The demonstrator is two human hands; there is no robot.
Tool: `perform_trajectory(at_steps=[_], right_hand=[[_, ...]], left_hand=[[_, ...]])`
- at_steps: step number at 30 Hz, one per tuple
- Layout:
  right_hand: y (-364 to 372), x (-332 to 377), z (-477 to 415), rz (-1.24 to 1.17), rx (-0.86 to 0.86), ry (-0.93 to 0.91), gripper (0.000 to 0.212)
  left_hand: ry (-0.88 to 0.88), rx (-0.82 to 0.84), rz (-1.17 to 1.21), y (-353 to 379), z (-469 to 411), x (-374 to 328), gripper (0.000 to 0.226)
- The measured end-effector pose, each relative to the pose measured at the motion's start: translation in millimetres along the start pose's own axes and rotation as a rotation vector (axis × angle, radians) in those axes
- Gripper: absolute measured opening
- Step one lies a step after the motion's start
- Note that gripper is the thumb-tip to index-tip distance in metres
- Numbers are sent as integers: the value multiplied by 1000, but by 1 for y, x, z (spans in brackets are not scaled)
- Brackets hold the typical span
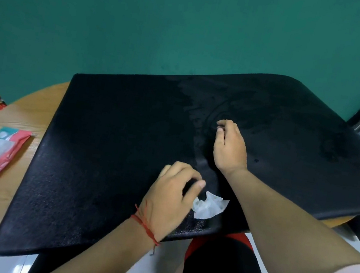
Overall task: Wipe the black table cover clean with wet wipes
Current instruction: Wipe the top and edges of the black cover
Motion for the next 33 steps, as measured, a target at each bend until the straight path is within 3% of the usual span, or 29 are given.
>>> perform_trajectory(at_steps=[7,11,16,23,26,30,33], right_hand=[[-25,29,31,-80,-26,-137,23],[-57,41,103,-45,174,-106,22],[-64,33,189,82,277,-206,20],[-41,20,192,254,212,-246,22],[-43,21,183,316,223,-248,14],[-47,27,176,411,217,-367,9],[-52,24,175,412,273,-322,9]], left_hand=[[-109,8,-431,-44,-18,93,32],[-95,-29,-469,-39,-12,99,37],[-86,-55,-467,-40,-12,98,37],[-94,-48,-430,-40,-13,98,37],[-110,-33,-462,-41,-13,95,36],[-86,79,-655,-44,-29,87,33],[-136,162,-700,-46,-58,86,29]])
Point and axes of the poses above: each hand's wrist, its own z-axis away from the middle knuckle, its own y-axis out of the palm, x = y × z, the point moved 4 cm from there along -z, towards the middle knuckle, and after that the axes turned 5 degrees about y, right-handed, at the moved point
